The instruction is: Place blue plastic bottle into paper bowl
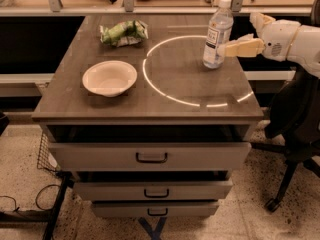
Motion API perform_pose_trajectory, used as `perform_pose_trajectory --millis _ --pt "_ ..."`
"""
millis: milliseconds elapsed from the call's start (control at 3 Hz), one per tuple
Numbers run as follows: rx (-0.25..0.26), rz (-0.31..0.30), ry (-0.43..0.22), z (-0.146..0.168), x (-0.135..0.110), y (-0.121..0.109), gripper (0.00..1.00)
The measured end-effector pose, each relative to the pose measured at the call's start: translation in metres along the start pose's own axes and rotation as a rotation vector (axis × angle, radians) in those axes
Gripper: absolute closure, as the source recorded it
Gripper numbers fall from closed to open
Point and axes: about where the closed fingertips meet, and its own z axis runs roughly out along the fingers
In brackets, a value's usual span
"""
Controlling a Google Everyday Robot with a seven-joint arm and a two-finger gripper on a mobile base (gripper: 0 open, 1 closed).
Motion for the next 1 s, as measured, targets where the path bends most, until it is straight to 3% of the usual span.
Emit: perform_pose_trajectory --millis 1000 --pt "-0.022 0.117 -0.112 0.054 0.020 -0.033 0.01"
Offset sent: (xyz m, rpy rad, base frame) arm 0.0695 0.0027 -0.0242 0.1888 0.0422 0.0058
